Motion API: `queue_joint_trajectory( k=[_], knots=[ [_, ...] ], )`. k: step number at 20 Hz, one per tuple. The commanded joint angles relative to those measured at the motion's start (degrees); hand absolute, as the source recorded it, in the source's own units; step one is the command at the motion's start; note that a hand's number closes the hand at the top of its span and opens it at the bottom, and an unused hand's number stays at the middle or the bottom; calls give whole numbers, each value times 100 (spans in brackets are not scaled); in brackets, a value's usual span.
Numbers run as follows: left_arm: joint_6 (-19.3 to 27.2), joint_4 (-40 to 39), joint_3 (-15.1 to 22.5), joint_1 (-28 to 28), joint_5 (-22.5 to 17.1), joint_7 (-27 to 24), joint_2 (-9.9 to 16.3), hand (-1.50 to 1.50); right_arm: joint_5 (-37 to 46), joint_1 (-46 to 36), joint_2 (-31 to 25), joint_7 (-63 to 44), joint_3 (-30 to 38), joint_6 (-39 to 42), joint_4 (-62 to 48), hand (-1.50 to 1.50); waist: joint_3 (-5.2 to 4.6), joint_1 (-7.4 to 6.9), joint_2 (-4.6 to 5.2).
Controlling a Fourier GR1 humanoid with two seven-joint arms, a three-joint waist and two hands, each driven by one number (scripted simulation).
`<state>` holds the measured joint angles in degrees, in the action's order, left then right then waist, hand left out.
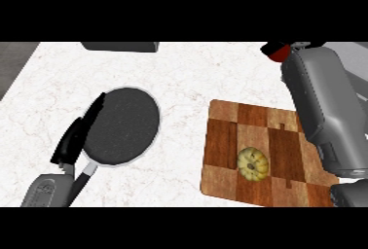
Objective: Pick the can from the cutting board and place it in the cardboard box
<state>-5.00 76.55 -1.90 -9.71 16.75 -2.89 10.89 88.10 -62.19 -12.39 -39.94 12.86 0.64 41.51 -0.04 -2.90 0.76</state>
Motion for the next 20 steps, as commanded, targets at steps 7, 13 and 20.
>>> queue_joint_trajectory(
  k=[7, 13, 20],
  knots=[
    [-13, -76, -126, 322, -40, -280, 64, 0, 245, -865, -665, -905, 298, -407, -797, 150, 1, 153, -34],
    [63, 225, -116, 104, -15, 154, -28, 0, 145, -985, -1211, -909, 464, -331, -948, 150, 4, 183, -48],
    [62, 33, -94, 146, 28, 4, -70, 0, -228, -474, -1932, -315, 776, -393, -1178, 150, 5, 202, -48]
  ],
)
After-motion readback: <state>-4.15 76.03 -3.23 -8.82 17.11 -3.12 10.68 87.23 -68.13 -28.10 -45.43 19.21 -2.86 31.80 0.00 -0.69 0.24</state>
